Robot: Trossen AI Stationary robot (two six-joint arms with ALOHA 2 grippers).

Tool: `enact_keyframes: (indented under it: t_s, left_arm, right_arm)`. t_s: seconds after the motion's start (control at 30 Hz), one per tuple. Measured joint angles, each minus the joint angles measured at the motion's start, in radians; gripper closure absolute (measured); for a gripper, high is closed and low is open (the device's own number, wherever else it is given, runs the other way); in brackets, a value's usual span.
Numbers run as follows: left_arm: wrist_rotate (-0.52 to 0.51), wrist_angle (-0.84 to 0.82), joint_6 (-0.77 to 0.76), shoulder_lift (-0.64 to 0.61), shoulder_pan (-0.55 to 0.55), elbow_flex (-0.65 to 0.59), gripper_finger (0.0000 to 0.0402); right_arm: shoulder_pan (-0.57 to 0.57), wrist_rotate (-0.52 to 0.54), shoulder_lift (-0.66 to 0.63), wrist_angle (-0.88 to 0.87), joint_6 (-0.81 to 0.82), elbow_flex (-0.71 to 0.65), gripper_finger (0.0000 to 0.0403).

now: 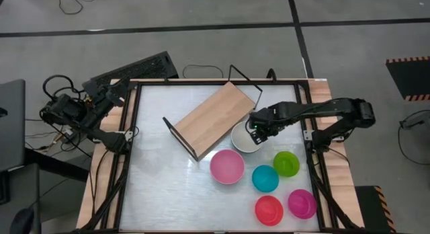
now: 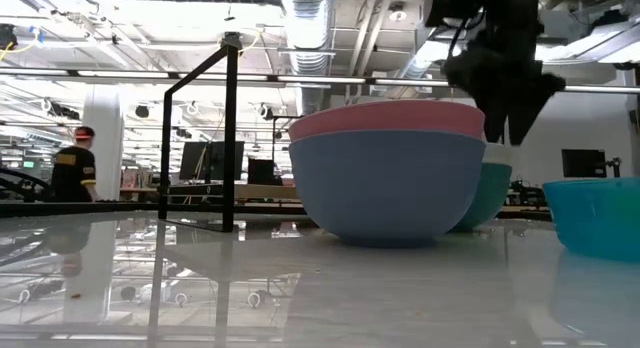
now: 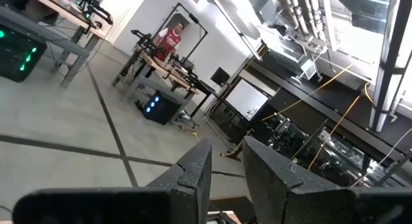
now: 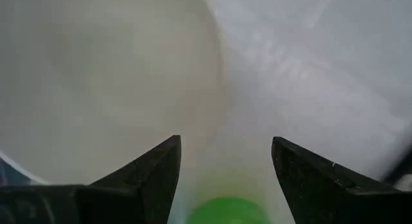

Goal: Place and stack bowls onto a shelf
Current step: Put the white bowl on the shelf

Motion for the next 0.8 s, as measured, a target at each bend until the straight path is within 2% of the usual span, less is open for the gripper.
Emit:
enact_keyframes:
  t_s: [0.23, 0.4, 0.6, 0.8]
  left_arm:
    - [0.0, 0.0, 0.0, 0.0, 0.0, 0.0, 0.0326]
    - [0.0, -0.01, 0.0, 0.0, 0.0, 0.0, 0.0326]
    - [-0.003, -0.021, 0.0, 0.0, 0.0, 0.0, 0.0326]
    - [-0.007, -0.025, -0.001, 0.0, 0.0, 0.0, 0.0326]
  right_arm:
    - [-0.006, -0.003, 0.0, 0.055, 0.015, -0.049, 0.0135]
    - [-0.014, -0.003, 0.0, 0.093, 0.01, -0.069, 0.0163]
    - [-0.015, -0.026, 0.0, 0.147, 0.01, -0.096, 0.0225]
    - [-0.015, -0.026, 0.0, 0.152, 0.011, -0.095, 0.0328]
